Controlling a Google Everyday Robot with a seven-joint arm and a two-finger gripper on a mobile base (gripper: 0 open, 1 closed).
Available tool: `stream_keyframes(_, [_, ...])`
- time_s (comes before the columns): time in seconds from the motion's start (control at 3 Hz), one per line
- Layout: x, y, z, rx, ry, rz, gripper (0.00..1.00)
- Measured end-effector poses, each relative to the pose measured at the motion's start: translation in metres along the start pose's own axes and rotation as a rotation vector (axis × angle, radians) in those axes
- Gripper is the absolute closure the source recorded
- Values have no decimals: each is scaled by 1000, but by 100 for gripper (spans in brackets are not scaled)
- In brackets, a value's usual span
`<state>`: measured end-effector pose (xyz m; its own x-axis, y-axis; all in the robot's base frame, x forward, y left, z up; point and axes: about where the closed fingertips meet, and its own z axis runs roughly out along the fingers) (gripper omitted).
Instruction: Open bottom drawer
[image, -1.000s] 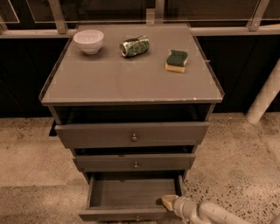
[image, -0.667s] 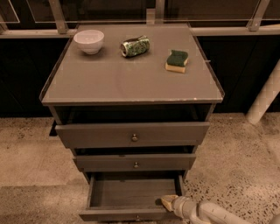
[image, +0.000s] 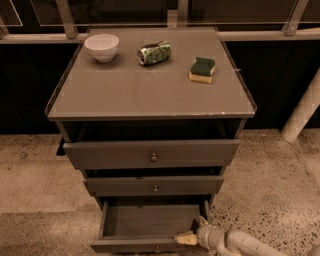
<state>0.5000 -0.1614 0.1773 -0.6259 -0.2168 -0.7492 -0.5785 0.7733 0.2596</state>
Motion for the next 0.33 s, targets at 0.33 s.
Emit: stream_keyframes(0.33, [0, 0, 0, 0, 0, 0, 0])
